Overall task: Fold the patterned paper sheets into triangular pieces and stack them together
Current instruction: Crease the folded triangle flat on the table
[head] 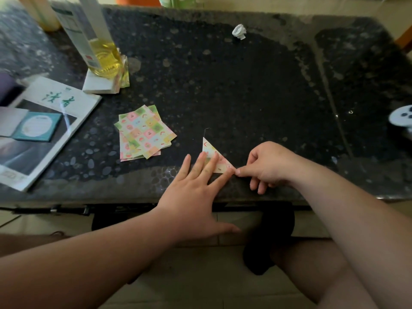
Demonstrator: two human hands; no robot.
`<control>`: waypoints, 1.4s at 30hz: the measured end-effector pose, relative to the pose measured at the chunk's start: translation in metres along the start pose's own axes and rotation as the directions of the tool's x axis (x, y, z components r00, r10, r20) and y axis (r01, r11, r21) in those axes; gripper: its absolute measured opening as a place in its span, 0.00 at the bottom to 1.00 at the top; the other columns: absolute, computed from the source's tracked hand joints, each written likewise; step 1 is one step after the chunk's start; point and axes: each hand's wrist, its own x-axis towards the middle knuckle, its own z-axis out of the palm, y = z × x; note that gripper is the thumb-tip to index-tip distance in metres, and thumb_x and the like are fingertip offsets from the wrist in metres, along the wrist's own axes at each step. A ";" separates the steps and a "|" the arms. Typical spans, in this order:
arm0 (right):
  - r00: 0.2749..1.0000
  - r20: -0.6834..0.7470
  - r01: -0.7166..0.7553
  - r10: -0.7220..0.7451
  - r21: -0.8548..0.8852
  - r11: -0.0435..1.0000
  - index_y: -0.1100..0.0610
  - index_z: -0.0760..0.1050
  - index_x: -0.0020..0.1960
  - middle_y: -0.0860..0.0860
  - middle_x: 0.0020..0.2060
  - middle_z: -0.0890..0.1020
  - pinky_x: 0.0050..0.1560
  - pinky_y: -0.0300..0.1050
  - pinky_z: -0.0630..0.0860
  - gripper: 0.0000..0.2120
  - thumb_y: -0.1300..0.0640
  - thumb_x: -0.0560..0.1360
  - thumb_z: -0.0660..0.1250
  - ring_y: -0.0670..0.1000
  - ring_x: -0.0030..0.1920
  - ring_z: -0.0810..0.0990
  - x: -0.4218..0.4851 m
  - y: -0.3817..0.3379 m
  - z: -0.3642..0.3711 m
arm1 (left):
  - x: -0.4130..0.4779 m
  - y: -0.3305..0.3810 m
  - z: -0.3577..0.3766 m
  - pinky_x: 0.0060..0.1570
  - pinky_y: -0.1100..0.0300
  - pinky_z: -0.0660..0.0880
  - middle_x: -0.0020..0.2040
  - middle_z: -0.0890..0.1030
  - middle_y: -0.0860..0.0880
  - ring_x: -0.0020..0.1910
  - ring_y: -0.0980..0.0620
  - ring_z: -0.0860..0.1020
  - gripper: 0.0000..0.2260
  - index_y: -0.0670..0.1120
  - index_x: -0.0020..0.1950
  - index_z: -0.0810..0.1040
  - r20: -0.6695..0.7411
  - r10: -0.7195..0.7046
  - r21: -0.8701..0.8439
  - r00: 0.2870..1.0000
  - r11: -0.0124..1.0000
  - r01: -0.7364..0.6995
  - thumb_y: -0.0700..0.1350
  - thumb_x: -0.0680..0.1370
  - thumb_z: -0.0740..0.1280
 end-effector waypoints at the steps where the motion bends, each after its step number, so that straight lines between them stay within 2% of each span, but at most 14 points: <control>1: 1.000 -0.006 -0.003 0.003 -0.003 1.000 0.57 0.79 0.49 0.52 0.33 0.87 0.28 0.39 0.73 0.13 0.47 0.78 0.73 0.48 0.29 0.84 0.000 -0.001 0.000 | 0.001 -0.002 -0.001 0.76 0.40 0.30 0.81 0.31 0.44 0.79 0.43 0.28 0.53 0.61 0.81 0.32 0.008 -0.009 0.024 1.000 1.000 0.009 0.84 0.66 0.51; 4: 1.000 0.001 -0.022 0.022 0.014 1.000 0.56 0.79 0.49 0.51 0.33 0.87 0.28 0.39 0.73 0.12 0.47 0.78 0.73 0.47 0.29 0.84 -0.002 -0.002 -0.003 | 0.002 -0.008 -0.004 0.75 0.38 0.29 0.81 0.30 0.44 0.79 0.43 0.29 0.49 0.64 0.79 0.31 0.007 -0.033 0.051 0.999 0.998 0.032 0.84 0.67 0.50; 8: 0.999 0.022 -0.051 0.050 0.052 0.997 0.56 0.80 0.49 0.52 0.35 0.88 0.27 0.39 0.72 0.09 0.51 0.78 0.74 0.48 0.30 0.84 -0.003 0.001 -0.007 | -0.001 -0.023 -0.008 0.76 0.38 0.31 0.82 0.32 0.52 0.80 0.47 0.29 0.49 0.59 0.81 0.32 0.015 -0.090 0.048 0.996 0.995 0.089 0.83 0.69 0.45; 11: 0.999 0.021 -0.038 0.037 0.049 0.998 0.56 0.80 0.49 0.52 0.35 0.88 0.28 0.39 0.73 0.06 0.53 0.79 0.73 0.48 0.31 0.85 -0.006 0.002 -0.009 | -0.009 -0.028 -0.012 0.77 0.38 0.33 0.81 0.31 0.53 0.79 0.47 0.28 0.49 0.57 0.81 0.30 0.060 -0.126 0.056 0.990 0.991 0.122 0.83 0.70 0.43; 13: 0.999 -0.043 -0.004 0.006 0.039 0.999 0.55 0.81 0.49 0.51 0.36 0.87 0.30 0.40 0.77 0.06 0.53 0.78 0.74 0.48 0.31 0.85 -0.008 -0.002 -0.005 | -0.016 -0.025 -0.014 0.78 0.38 0.33 0.81 0.30 0.51 0.79 0.46 0.28 0.48 0.56 0.81 0.30 0.089 -0.156 0.059 0.984 0.987 0.152 0.81 0.71 0.43; 15: 0.977 -0.199 0.061 -0.069 -0.047 0.997 0.51 0.81 0.48 0.48 0.39 0.86 0.39 0.44 0.82 0.12 0.46 0.72 0.78 0.47 0.37 0.85 -0.010 -0.008 0.004 | -0.023 -0.019 -0.015 0.78 0.39 0.35 0.81 0.30 0.50 0.79 0.45 0.29 0.46 0.54 0.81 0.30 0.108 -0.179 0.045 0.978 0.983 0.176 0.79 0.74 0.44; 18: 0.922 -0.331 0.115 -0.202 -0.265 0.958 0.47 0.77 0.52 0.45 0.46 0.81 0.49 0.48 0.81 0.19 0.41 0.69 0.79 0.48 0.46 0.80 -0.014 -0.020 0.023 | -0.028 -0.013 -0.018 0.80 0.43 0.37 0.83 0.35 0.50 0.81 0.47 0.33 0.45 0.51 0.83 0.34 0.106 -0.213 -0.086 0.971 0.971 0.222 0.75 0.77 0.50; 21: 0.923 -0.324 0.114 -0.206 -0.282 0.953 0.48 0.75 0.54 0.46 0.49 0.79 0.49 0.50 0.81 0.14 0.47 0.73 0.76 0.50 0.48 0.79 -0.014 -0.028 0.036 | -0.026 -0.016 -0.031 0.81 0.48 0.43 0.84 0.47 0.53 0.83 0.52 0.42 0.43 0.51 0.84 0.43 0.077 -0.266 -0.325 0.961 0.904 0.276 0.70 0.79 0.59; 24: 0.940 -0.287 0.121 -0.183 -0.221 0.968 0.46 0.74 0.51 0.46 0.48 0.79 0.50 0.51 0.81 0.08 0.49 0.76 0.73 0.49 0.49 0.79 -0.011 -0.034 0.038 | -0.026 -0.020 -0.048 0.79 0.53 0.58 0.81 0.62 0.53 0.80 0.53 0.59 0.38 0.52 0.83 0.54 0.062 -0.324 -0.544 0.944 0.782 0.304 0.62 0.79 0.68; 28: 0.946 -0.261 0.144 -0.191 -0.191 0.971 0.46 0.75 0.46 0.46 0.46 0.79 0.46 0.46 0.79 0.07 0.53 0.77 0.73 0.47 0.47 0.79 -0.015 -0.038 0.040 | -0.020 -0.027 -0.058 0.67 0.59 0.72 0.73 0.74 0.54 0.68 0.55 0.75 0.32 0.53 0.79 0.63 0.099 -0.376 -0.753 0.921 0.577 0.317 0.54 0.79 0.72; 32: 0.927 -0.268 0.244 -0.262 -0.097 0.965 0.46 0.80 0.42 0.44 0.41 0.82 0.40 0.41 0.74 0.06 0.54 0.76 0.75 0.44 0.43 0.80 -0.030 -0.039 0.037 | -0.015 -0.035 -0.064 0.57 0.52 0.81 0.62 0.80 0.50 0.54 0.52 0.82 0.28 0.51 0.75 0.70 0.217 -0.472 -0.908 0.855 0.224 0.354 0.50 0.77 0.75; 36: 0.826 -0.440 0.424 -0.352 0.076 0.902 0.44 0.82 0.43 0.40 0.39 0.83 0.39 0.35 0.72 0.04 0.51 0.76 0.75 0.40 0.42 0.80 -0.059 -0.043 0.029 | -0.022 -0.037 -0.077 0.59 0.44 0.81 0.61 0.83 0.45 0.57 0.47 0.84 0.27 0.56 0.70 0.74 0.212 -0.323 -0.977 0.922 -0.088 0.194 0.44 0.73 0.78; 39: 0.725 -0.545 0.548 -0.422 0.085 0.832 0.45 0.82 0.42 0.41 0.37 0.82 0.38 0.34 0.75 0.06 0.51 0.78 0.73 0.39 0.41 0.80 -0.082 -0.047 0.026 | -0.027 -0.029 -0.098 0.57 0.43 0.80 0.58 0.85 0.41 0.58 0.42 0.84 0.25 0.48 0.68 0.75 0.115 -0.230 -0.942 0.966 -0.335 0.033 0.45 0.73 0.75; 42: 0.631 -0.591 0.592 -0.503 -0.054 0.804 0.45 0.82 0.43 0.42 0.38 0.80 0.42 0.38 0.78 0.05 0.51 0.78 0.72 0.40 0.42 0.80 -0.096 -0.054 0.027 | -0.027 -0.018 -0.120 0.46 0.48 0.82 0.53 0.84 0.39 0.50 0.41 0.85 0.24 0.39 0.65 0.75 0.073 -0.261 -0.908 0.963 -0.418 -0.044 0.50 0.75 0.74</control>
